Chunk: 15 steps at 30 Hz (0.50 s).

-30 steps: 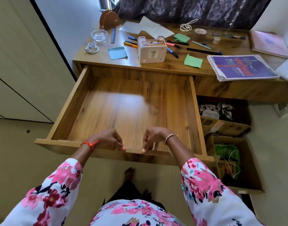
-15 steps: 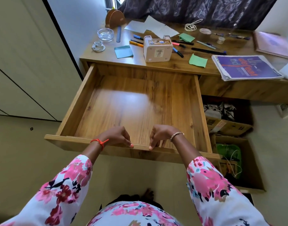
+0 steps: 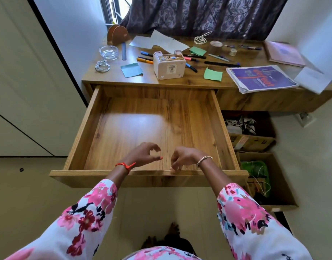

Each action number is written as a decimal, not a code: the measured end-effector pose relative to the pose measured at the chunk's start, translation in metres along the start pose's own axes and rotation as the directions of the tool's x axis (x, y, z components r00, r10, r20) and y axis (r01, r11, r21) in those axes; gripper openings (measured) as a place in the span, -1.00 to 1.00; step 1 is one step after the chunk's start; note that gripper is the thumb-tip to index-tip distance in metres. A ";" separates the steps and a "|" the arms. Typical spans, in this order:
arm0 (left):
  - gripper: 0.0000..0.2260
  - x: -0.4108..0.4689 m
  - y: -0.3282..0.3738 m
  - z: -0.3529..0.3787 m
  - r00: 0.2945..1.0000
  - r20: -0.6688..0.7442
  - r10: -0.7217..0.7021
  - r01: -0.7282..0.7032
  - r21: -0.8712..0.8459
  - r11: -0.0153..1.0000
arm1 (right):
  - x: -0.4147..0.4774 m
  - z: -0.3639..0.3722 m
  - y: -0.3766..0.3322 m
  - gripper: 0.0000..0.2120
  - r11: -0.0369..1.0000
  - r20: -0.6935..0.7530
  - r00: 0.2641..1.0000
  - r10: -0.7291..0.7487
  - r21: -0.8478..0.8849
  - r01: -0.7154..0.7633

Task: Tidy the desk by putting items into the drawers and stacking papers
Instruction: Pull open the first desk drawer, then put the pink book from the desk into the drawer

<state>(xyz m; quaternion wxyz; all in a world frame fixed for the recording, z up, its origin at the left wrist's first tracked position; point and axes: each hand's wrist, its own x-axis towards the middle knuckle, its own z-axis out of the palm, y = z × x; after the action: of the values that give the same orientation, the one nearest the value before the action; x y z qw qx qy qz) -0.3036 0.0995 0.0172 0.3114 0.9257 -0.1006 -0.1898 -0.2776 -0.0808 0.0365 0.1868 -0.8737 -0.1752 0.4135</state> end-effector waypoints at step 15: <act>-0.33 0.027 0.060 0.003 0.898 -0.267 0.351 -0.227 0.403 0.887 | -0.055 -0.005 0.039 -0.50 0.970 -0.766 0.636 -0.087 -0.212 -0.122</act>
<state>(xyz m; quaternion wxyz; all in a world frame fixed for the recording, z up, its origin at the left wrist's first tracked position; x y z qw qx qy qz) -0.2843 0.0427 0.0436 0.1730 0.9596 -0.2184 0.0398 -0.3006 -0.1409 0.0577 0.1309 -0.9839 -0.1197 -0.0216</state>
